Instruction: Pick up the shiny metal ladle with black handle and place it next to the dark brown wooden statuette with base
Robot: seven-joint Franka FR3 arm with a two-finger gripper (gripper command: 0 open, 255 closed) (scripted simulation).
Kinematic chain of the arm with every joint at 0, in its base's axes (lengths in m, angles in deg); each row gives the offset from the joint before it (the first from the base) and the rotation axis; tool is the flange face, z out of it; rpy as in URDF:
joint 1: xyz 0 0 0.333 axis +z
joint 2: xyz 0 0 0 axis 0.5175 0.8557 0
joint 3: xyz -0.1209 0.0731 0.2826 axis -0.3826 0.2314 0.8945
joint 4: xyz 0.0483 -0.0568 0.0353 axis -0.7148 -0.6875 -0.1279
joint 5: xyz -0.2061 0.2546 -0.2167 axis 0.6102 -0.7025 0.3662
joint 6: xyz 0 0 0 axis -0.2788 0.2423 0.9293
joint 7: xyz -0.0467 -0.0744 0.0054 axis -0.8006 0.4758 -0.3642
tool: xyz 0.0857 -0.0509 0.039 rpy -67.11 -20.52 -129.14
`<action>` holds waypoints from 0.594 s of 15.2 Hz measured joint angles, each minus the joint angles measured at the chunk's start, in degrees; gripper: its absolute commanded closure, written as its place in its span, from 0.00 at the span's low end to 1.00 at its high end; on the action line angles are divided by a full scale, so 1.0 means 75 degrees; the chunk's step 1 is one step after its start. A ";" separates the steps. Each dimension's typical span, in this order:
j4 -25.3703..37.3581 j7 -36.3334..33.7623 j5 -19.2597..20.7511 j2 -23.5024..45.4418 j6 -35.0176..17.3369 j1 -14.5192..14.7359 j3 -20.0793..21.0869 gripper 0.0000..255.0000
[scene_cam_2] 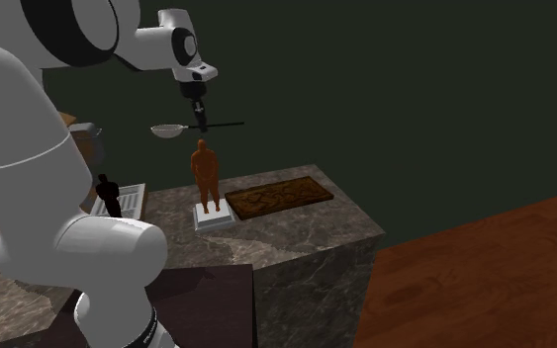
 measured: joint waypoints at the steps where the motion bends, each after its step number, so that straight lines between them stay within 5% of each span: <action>1: 0.0024 -0.0195 0.0019 0.0074 -0.0039 0.0082 0.0106 1.00; 9: 0.0786 -0.1698 0.0222 0.0654 0.0257 0.0737 0.0890 1.00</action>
